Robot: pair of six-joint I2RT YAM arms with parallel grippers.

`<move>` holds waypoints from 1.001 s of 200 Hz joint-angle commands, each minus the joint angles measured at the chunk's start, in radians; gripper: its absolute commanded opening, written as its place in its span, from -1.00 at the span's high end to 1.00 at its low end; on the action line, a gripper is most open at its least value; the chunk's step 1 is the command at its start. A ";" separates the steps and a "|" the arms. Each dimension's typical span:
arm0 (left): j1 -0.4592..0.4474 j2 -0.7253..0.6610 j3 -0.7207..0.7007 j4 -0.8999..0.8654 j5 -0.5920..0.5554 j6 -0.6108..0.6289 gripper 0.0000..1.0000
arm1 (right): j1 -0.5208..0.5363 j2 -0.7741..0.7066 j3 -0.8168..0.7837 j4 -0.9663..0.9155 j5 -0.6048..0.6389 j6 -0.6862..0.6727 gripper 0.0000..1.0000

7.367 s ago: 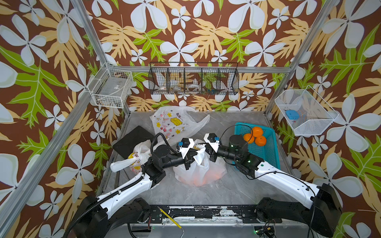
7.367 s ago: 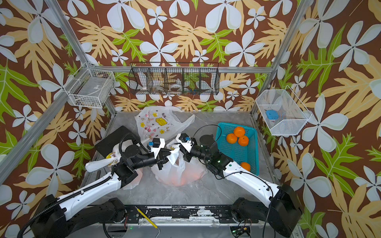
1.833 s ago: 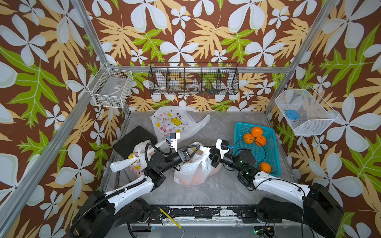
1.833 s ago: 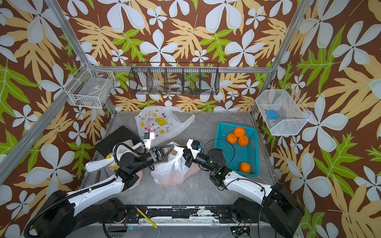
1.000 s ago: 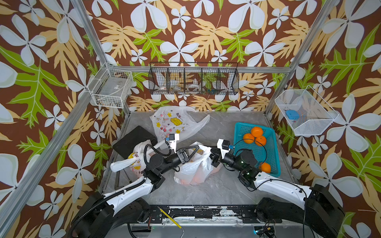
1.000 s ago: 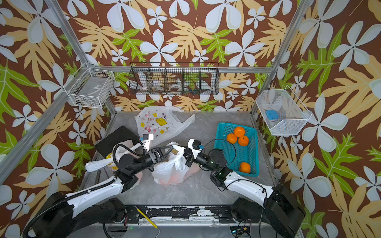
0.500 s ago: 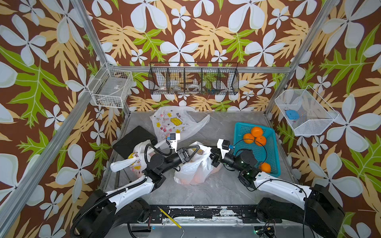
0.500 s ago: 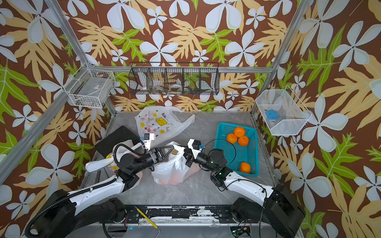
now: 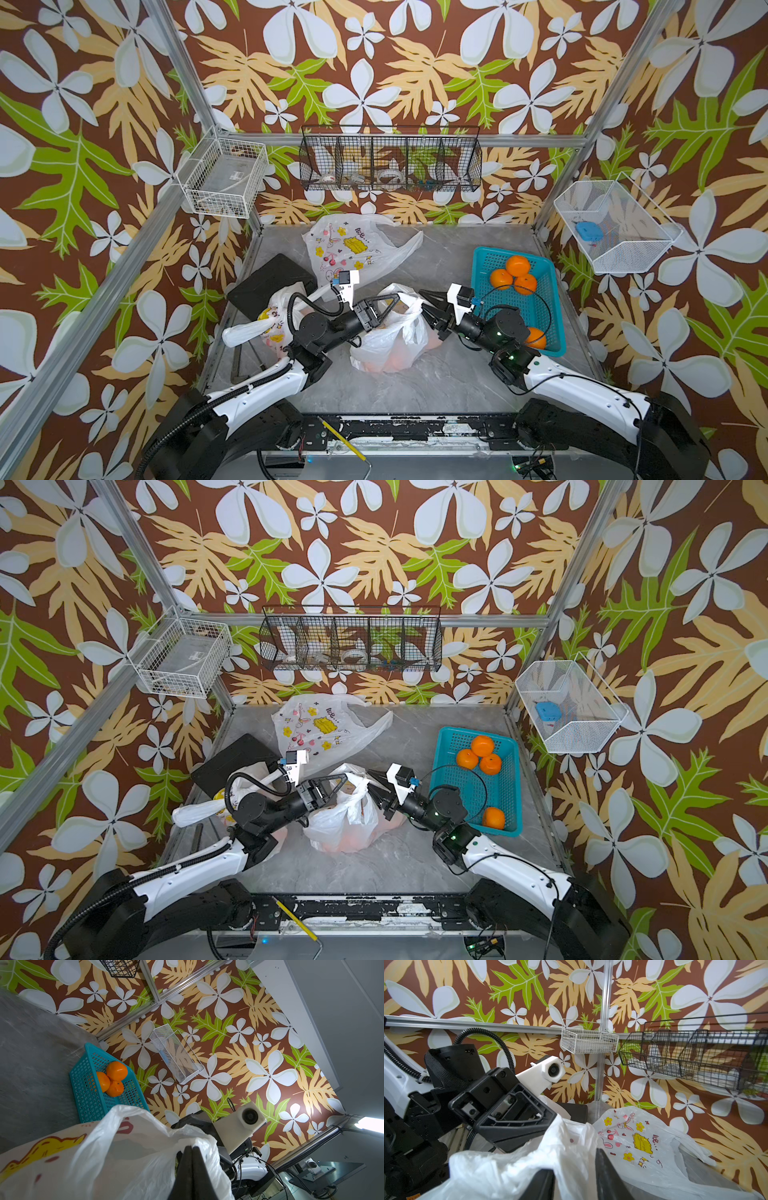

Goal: Place the oranges into plastic bags & tie knots
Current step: Tie the plastic bag at the center of the board.

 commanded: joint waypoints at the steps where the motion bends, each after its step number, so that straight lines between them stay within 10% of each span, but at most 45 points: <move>1: 0.001 -0.003 -0.001 0.028 -0.008 0.013 1.00 | -0.004 -0.111 -0.019 -0.144 0.105 -0.039 -0.23; 80: 0.001 0.022 0.009 0.045 0.001 0.024 1.00 | 0.022 -0.308 0.091 -0.526 -0.205 0.443 -0.14; 138: 0.001 0.021 0.009 0.046 0.001 0.026 1.00 | 0.156 -0.180 0.137 -0.538 -0.138 0.396 -0.55; 200: 0.002 0.013 0.007 0.044 -0.001 0.032 1.00 | 0.156 -0.078 0.186 -0.537 -0.096 0.353 -0.57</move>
